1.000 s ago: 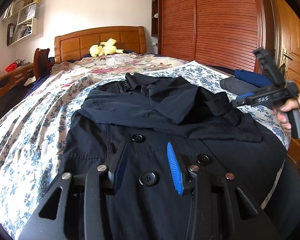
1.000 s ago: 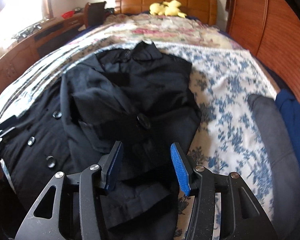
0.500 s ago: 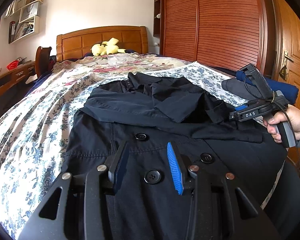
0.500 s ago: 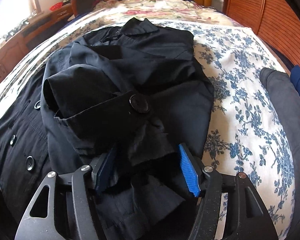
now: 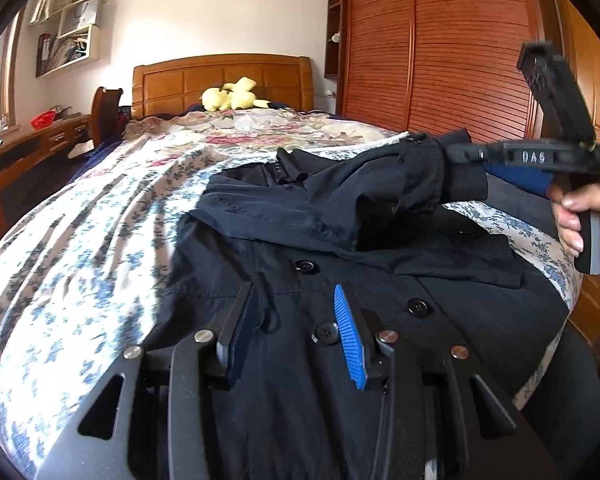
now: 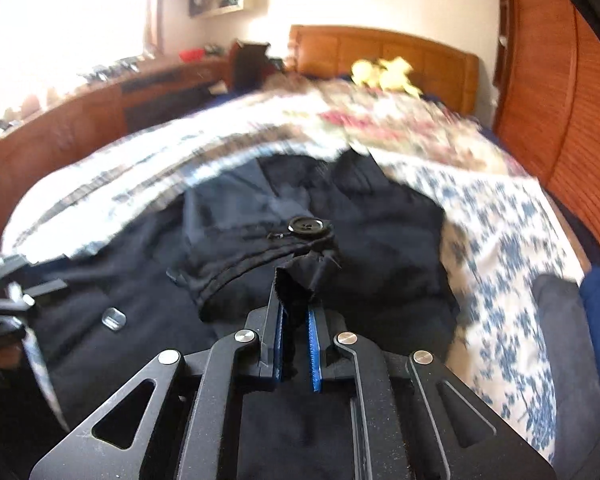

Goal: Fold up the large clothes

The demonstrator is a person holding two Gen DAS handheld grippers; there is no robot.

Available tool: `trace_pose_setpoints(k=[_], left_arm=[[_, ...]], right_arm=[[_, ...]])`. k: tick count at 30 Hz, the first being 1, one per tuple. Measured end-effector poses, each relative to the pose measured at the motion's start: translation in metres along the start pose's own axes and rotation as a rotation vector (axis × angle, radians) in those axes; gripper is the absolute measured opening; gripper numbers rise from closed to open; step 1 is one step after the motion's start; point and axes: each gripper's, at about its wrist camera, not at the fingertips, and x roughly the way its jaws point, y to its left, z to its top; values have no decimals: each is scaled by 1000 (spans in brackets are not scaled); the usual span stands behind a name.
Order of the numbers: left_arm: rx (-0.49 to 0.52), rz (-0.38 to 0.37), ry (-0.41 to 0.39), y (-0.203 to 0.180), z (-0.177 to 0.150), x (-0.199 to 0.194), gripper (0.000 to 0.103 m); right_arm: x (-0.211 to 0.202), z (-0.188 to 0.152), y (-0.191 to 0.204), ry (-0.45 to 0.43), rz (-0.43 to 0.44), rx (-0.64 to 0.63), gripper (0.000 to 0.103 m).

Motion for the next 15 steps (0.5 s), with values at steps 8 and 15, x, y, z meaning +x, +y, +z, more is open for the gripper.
trace_pose_setpoints(k=[8,15], left_arm=[[8,61,-46,8,2,-52,38],[-24,100,-16,15,-1,-68,38]], right_arm=[[-18,33,66,-45,215,-3,8],[-16,36,106,21,319,-28,16]])
